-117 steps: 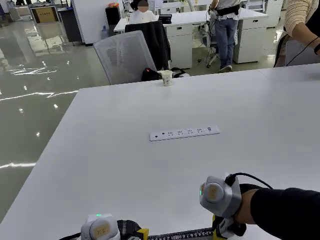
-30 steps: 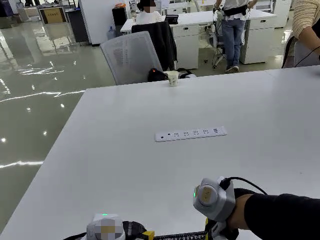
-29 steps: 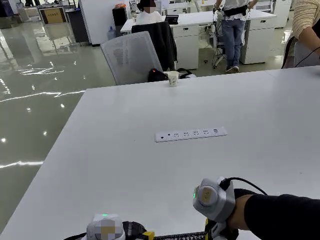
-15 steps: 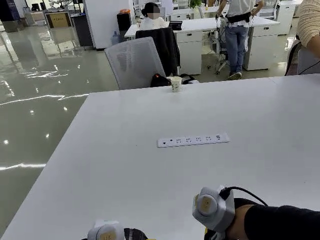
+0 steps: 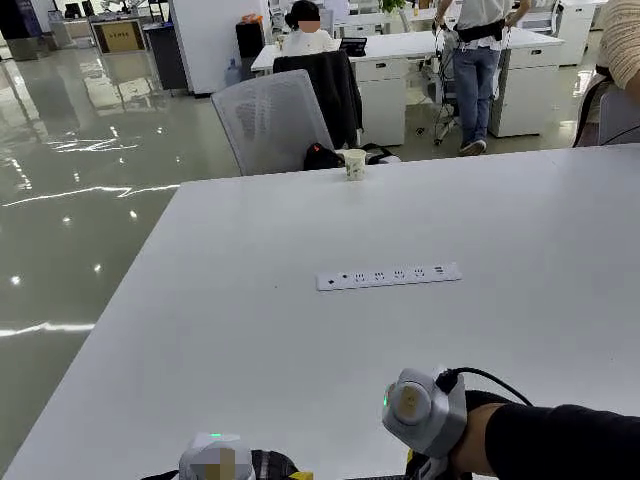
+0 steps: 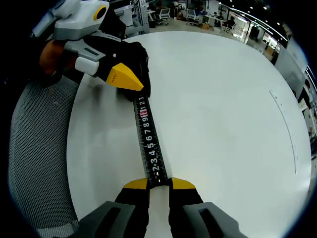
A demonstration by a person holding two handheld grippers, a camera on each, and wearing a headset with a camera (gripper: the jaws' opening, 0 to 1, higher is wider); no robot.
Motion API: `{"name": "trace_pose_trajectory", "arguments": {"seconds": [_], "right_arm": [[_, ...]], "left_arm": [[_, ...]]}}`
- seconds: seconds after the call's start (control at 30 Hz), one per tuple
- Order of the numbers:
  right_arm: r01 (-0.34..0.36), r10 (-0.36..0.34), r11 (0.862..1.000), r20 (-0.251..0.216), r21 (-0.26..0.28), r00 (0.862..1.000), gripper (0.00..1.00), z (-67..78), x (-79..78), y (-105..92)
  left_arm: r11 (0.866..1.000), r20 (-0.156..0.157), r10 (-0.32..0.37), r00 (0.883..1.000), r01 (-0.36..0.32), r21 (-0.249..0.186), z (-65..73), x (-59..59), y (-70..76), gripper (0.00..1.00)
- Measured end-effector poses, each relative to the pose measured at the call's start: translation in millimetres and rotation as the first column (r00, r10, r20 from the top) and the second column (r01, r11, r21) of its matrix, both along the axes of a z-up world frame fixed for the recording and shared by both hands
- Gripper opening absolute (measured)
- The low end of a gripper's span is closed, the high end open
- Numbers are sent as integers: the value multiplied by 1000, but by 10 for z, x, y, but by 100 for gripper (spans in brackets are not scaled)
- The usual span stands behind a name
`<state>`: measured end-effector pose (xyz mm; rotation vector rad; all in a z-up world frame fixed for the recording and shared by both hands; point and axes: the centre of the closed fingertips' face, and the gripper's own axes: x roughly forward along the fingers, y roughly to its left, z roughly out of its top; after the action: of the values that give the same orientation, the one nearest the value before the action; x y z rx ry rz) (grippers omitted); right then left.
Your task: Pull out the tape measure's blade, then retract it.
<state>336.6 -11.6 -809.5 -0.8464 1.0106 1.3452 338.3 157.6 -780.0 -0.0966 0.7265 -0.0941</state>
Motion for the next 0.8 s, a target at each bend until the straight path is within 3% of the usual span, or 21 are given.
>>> {"name": "trace_pose_trajectory", "arguments": {"seconds": [0.8], "right_arm": [[-4,4,1000,1,10,1000,11,1,7,100]], "left_arm": [[1000,-3,-1,1000,1,-1,5,5,5,61]]}}
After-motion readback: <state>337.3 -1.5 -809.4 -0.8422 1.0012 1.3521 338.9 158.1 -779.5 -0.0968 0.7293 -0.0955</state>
